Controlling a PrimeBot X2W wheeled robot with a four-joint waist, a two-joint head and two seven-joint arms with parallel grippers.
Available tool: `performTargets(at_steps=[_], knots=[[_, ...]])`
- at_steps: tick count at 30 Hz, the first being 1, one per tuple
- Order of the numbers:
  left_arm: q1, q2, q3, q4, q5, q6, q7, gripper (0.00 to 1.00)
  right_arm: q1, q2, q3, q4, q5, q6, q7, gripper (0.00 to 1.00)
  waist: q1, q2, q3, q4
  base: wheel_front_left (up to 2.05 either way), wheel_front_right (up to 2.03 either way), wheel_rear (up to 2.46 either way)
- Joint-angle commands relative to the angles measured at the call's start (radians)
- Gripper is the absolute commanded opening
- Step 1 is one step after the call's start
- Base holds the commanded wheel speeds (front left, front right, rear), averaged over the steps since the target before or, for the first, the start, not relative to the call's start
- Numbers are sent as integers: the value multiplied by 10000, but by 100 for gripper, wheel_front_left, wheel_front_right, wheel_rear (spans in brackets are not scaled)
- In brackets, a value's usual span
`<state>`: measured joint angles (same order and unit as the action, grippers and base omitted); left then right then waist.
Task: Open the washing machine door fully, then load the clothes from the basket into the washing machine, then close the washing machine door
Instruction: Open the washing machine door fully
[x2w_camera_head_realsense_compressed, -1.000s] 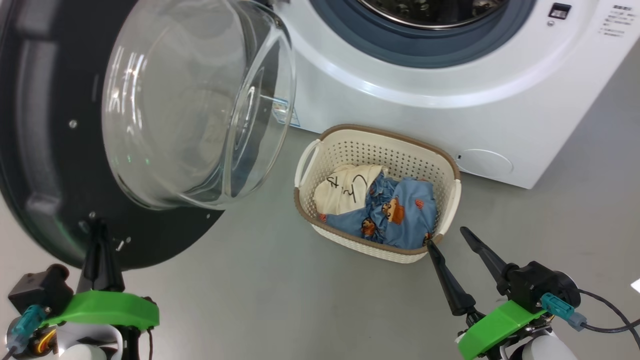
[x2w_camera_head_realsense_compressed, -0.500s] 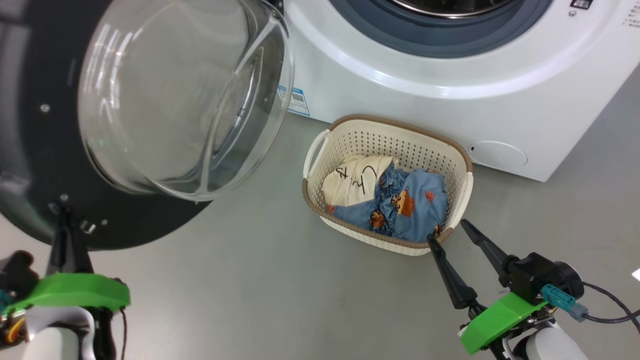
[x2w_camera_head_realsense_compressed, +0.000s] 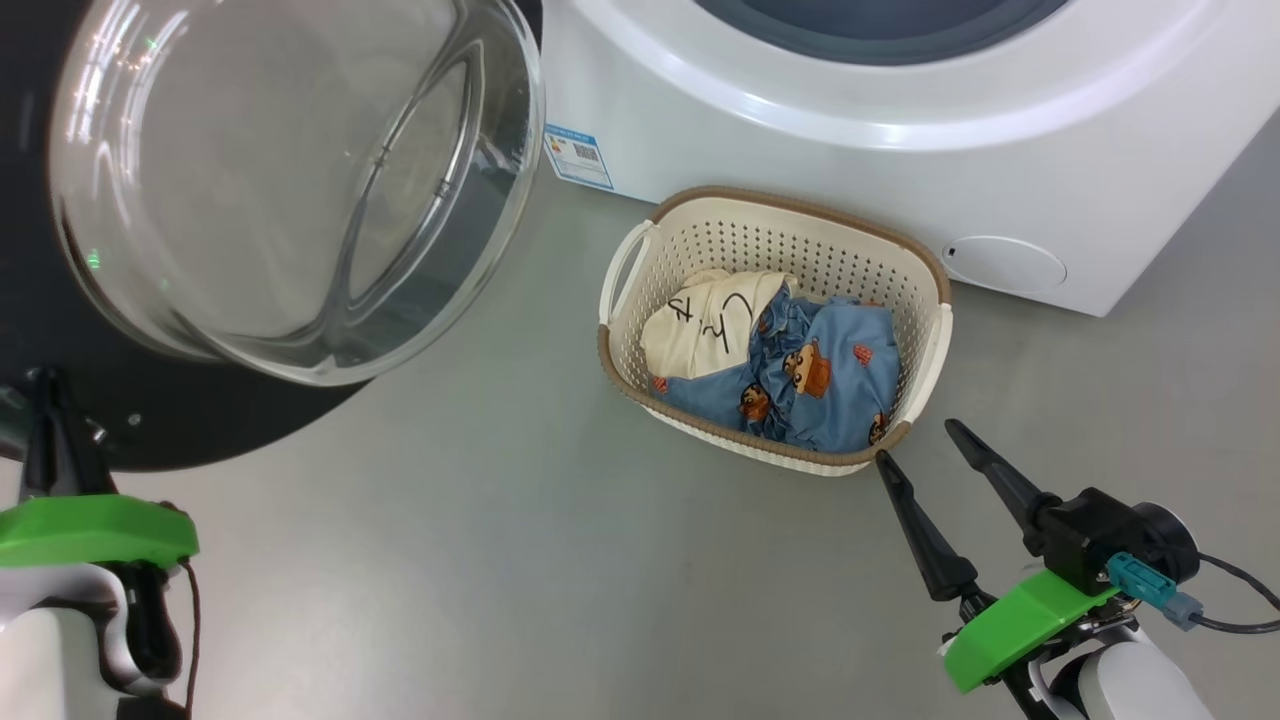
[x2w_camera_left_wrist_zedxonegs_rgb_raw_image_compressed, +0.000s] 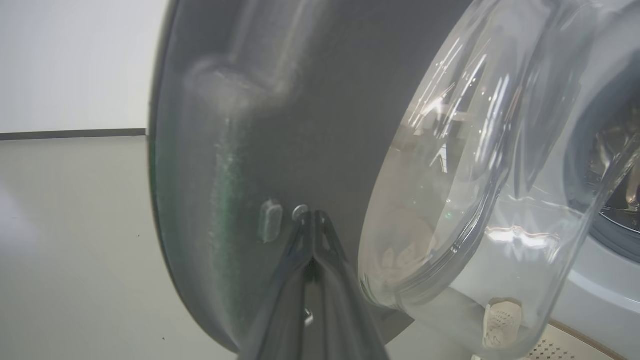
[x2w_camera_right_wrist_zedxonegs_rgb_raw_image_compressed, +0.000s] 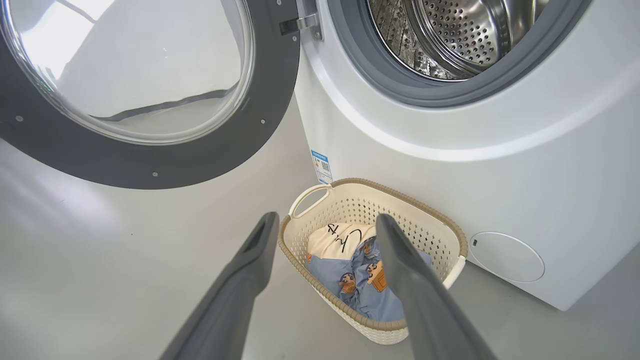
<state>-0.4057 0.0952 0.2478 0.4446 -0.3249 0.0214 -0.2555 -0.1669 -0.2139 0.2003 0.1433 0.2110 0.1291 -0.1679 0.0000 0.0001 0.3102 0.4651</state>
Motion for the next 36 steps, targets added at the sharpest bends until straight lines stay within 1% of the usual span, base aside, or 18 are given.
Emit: performTargets(at_steps=[1,5,15,24,29,36], knots=[[-332,433,542,-104,150,36,-62,0,-100,-14,180,-338,-97,16,32,100,0,-1,118,-47,0,0,0],[-482,412,854,85,246,4,-62,0,-97,-66,132,-436,-105,16,97,100,0,-1,239,-115,0,0,0],[-921,472,1842,668,599,-237,-62,0,43,-132,-143,-715,-177,16,245,100,0,-1,498,-402,0,0,0],[-1254,461,2478,843,1023,-401,-62,0,10,-130,-282,-884,-234,16,321,100,0,-1,719,-594,0,0,0],[-1095,446,2653,567,1380,-556,-62,0,22,18,-333,-724,-196,16,142,100,0,-1,490,-754,0,0,0],[-452,170,2711,-658,1830,-831,-63,0,126,354,-422,-346,-145,16,-235,100,0,-1,-56,-1043,0,0,0]])
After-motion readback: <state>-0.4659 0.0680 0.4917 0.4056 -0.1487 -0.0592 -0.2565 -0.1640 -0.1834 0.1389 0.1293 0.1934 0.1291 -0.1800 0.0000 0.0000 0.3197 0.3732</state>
